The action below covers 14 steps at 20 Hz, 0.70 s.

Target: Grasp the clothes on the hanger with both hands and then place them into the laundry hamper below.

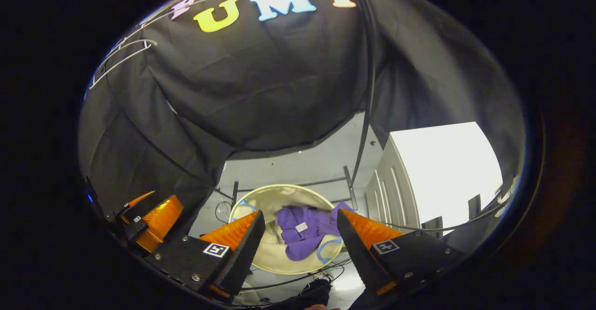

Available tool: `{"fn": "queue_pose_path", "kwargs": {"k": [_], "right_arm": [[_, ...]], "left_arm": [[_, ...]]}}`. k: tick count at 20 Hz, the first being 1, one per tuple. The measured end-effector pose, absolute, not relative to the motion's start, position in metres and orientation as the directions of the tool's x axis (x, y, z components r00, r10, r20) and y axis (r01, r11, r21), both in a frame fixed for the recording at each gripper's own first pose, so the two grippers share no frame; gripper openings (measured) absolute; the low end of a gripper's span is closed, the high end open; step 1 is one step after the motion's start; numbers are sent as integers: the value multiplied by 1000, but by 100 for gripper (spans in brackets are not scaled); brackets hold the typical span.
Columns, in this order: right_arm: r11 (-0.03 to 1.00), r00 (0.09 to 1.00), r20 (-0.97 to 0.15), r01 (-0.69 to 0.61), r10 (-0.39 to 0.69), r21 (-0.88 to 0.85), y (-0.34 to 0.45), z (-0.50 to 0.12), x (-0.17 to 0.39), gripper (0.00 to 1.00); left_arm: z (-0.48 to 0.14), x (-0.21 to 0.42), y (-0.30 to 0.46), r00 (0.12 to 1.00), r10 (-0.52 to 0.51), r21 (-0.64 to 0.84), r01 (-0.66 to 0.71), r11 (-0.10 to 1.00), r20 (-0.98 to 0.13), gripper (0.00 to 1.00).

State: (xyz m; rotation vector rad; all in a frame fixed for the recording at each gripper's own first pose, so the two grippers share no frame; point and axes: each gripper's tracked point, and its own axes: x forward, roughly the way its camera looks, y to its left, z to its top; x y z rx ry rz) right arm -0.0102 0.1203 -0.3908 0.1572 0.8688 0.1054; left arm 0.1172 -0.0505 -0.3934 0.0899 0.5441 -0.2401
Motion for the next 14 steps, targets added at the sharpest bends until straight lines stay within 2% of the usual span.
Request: {"fn": "queue_pose_path", "kwargs": {"k": [1,2,4,6,7,11,12,13,14], "right_arm": [[985,674,-724,-29,145,170,114,-372,-8,96],[987,707,-694,-34,135,157,108,-353,-5,95],[989,768,-629,-43,123,142,96,-311,2,95],[988,827,-549,-43,119,150,86,-264,11,95],[987,856,-503,-43,116,154,82,-242,14,96],[988,944,-324,-14,64,155,58,-158,26,95],[988,958,-283,-9,52,152,52,-138,28,91],[989,969,-244,-5,41,145,45,-121,27,91],[991,978,-208,1,28,137,39,-105,28,95]], "left_arm": [[-372,116,-48,843,-199,16,239,971,-499,89],[-349,117,-46,858,-197,7,228,974,-474,94],[-297,118,-41,889,-195,-10,210,978,-415,98],[-242,122,-31,923,-180,-18,185,983,-340,94],[-215,125,-27,938,-174,-19,177,984,-301,100],[-109,126,-16,976,-164,-23,163,986,-145,99],[-83,120,-10,982,-157,-22,156,988,-106,99],[-56,115,-2,987,-148,-25,146,989,-69,99],[-36,107,7,990,-138,-33,137,990,-38,99]]}}
